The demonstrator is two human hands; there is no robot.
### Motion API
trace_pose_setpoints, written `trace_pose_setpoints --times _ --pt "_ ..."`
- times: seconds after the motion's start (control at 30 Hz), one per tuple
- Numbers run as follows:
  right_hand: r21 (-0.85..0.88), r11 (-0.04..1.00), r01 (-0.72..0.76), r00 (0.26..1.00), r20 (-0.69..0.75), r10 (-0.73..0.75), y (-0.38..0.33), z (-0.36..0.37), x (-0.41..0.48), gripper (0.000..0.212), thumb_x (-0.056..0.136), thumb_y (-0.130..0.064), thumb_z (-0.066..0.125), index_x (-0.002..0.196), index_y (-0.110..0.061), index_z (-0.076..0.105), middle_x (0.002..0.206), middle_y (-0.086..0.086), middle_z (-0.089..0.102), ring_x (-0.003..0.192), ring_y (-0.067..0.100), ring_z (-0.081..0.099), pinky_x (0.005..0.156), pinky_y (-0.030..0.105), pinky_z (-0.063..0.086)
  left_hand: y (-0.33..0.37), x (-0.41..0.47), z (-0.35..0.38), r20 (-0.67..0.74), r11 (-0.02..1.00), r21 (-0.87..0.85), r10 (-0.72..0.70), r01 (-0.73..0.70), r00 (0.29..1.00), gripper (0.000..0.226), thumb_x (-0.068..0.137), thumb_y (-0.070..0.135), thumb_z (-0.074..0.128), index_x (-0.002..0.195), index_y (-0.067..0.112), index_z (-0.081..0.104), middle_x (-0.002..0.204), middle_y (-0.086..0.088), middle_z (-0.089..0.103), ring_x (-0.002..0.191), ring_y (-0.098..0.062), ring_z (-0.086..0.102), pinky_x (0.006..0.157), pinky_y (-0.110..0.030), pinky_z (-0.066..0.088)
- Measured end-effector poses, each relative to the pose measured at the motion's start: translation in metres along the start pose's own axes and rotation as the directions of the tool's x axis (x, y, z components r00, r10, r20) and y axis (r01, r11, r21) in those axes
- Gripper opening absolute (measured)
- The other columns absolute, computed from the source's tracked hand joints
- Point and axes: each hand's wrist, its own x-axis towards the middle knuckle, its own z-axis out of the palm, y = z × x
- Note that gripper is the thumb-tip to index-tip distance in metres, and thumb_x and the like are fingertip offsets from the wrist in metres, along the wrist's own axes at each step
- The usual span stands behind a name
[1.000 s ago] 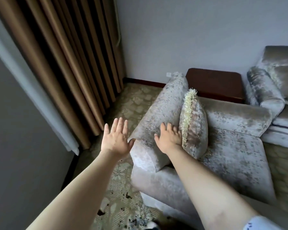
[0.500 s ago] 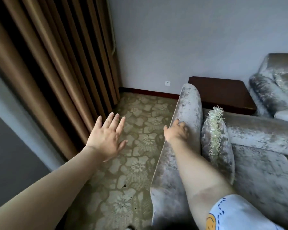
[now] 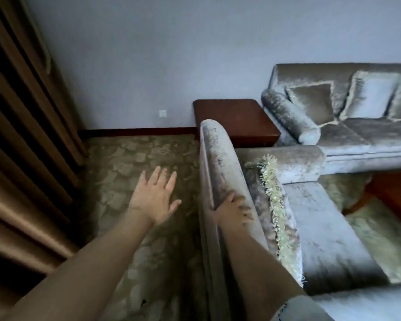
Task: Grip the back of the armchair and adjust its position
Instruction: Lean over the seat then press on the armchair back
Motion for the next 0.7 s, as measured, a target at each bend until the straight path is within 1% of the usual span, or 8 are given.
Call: trace_pose_setpoints --times 0.03,0.07,0.13,0.17,0.33,0.5,0.63,0.7 --pt "-0.073 0.997 -0.036 0.999 -0.021 0.035 0.001 0.011 0.000 0.100 0.086 -0.056 0.053 0.151 -0.018 -0.012 0.159 0.020 -0.004 0.138 0.056 0.012 0.104 0.071 0.025 0.002 0.011 0.005 0.005 0.998 0.000 0.066 -0.066 0.998 0.074 0.093 0.059 0.015 0.149 0.018 -0.008 0.159 -0.009 0.003 0.146 -0.025 -0.003 0.114 -0.051 0.005" --pt "-0.122 0.990 -0.065 0.997 -0.059 0.058 0.002 0.018 0.002 0.093 0.090 -0.047 0.051 0.150 -0.019 -0.014 0.159 0.020 -0.003 0.137 0.055 0.013 0.103 0.070 0.026 0.002 0.021 0.009 0.009 0.990 0.012 0.139 -0.139 0.990 0.073 0.093 0.059 0.015 0.149 0.018 -0.009 0.160 -0.009 0.003 0.146 -0.025 -0.004 0.114 -0.051 0.004" --pt "-0.137 0.984 -0.114 0.990 -0.102 0.101 0.001 0.023 0.005 0.079 0.096 -0.029 0.044 0.150 -0.022 -0.012 0.160 0.018 0.001 0.136 0.054 0.017 0.103 0.069 0.027 -0.002 0.041 0.014 -0.003 0.967 0.029 0.253 -0.253 0.967 0.072 0.093 0.059 0.014 0.149 0.019 -0.008 0.160 -0.008 0.003 0.146 -0.025 -0.003 0.115 -0.051 0.002" --pt "-0.139 0.981 -0.133 0.987 -0.111 0.118 0.000 0.023 0.008 0.078 0.096 -0.027 0.045 0.150 -0.023 -0.011 0.160 0.017 0.002 0.136 0.054 0.018 0.104 0.069 0.026 -0.007 0.051 0.016 -0.026 0.959 0.021 0.283 -0.283 0.959 0.072 0.093 0.059 0.014 0.150 0.020 -0.007 0.160 -0.007 0.004 0.146 -0.025 -0.003 0.115 -0.051 0.003" --pt "-0.121 0.946 -0.301 0.952 -0.093 0.291 -0.021 0.022 0.006 0.105 0.084 -0.046 0.064 0.150 -0.027 -0.015 0.161 0.012 -0.003 0.140 0.053 0.009 0.103 0.074 0.016 -0.045 0.107 0.017 -0.081 0.933 -0.012 0.358 -0.360 0.930 0.071 0.094 0.059 0.017 0.150 0.022 -0.004 0.160 -0.006 0.007 0.146 -0.024 0.000 0.116 -0.049 0.006" --pt "-0.015 0.916 -0.400 0.906 -0.161 0.392 -0.035 0.016 0.009 0.104 0.079 -0.057 0.063 0.150 -0.024 -0.005 0.157 0.013 0.010 0.141 0.049 0.014 0.105 0.074 0.015 -0.069 0.147 0.027 -0.043 0.917 -0.075 0.390 -0.393 0.920 0.072 0.093 0.059 0.018 0.151 0.019 -0.001 0.159 -0.007 0.012 0.146 -0.026 0.004 0.116 -0.049 0.010" --pt "0.014 0.890 -0.456 0.871 -0.200 0.449 -0.050 0.020 0.023 0.108 0.072 -0.064 0.065 0.149 -0.020 0.003 0.155 0.016 0.015 0.140 0.046 0.018 0.109 0.068 0.017 -0.072 0.168 0.041 -0.049 0.810 0.069 0.585 -0.582 0.809 0.073 0.094 0.059 0.018 0.150 0.018 -0.005 0.159 -0.007 0.009 0.146 -0.025 0.002 0.115 -0.048 0.007" --pt "0.015 0.892 -0.452 0.869 -0.218 0.445 -0.059 0.017 0.042 0.109 0.071 -0.066 0.064 0.148 -0.018 0.004 0.156 0.017 0.014 0.141 0.045 0.017 0.110 0.067 0.011 -0.071 0.192 0.042 -0.071 0.782 0.079 0.623 -0.619 0.779 0.073 0.094 0.059 0.018 0.150 0.018 -0.005 0.159 -0.007 0.009 0.146 -0.025 0.001 0.115 -0.049 0.007"
